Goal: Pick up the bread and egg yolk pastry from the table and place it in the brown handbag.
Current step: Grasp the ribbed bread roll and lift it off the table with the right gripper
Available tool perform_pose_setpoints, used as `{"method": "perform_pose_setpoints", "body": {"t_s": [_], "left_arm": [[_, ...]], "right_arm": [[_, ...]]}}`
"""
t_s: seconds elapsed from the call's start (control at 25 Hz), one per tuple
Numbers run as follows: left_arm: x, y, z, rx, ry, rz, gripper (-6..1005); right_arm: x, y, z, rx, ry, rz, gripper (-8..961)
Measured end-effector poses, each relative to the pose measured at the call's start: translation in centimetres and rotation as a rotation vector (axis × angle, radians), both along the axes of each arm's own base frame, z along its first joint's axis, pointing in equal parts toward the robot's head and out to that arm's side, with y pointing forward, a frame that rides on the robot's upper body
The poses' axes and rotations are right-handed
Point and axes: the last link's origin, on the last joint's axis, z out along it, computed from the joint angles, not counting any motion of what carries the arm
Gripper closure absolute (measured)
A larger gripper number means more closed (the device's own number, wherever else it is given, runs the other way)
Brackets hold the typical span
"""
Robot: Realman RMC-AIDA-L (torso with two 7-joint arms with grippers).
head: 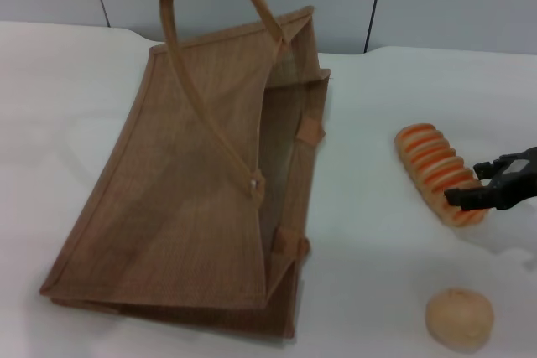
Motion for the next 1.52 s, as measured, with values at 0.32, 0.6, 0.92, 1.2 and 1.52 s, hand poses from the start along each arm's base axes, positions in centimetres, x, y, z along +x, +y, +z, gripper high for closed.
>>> {"method": "perform_pose_setpoints", "body": {"t_s": [0.32,0.6,0.92,1.2,1.52], "left_arm": [[0.1,0.0,0.0,0.0,0.0,-0.003,887],[0.2,0.0,-0.1,-0.002,0.002,-0.005,887],[0.0,0.1,-0.3,-0.011,-0.001,0.003,887],[-0.2,0.2,-0.6,-0.02,-0.003,0.012,887],[-0.6,0.4,-0.8,-0.022,-0.004,0.02,887]], "right_arm": [[-0.5,0.4,-0.5,-0.033,-0.05,-0.015,191],[-0.4,0.7,-0.5,-0.031,-0.088,-0.036,199],[-0.2,1.2,-1.1,-0.036,-0.117,-0.066,208],[-0.6,1.3,-2.2,-0.082,-0.133,-0.057,216],[-0.8,1.3,-2.3,-0.088,-0.138,-0.052,278]]}}
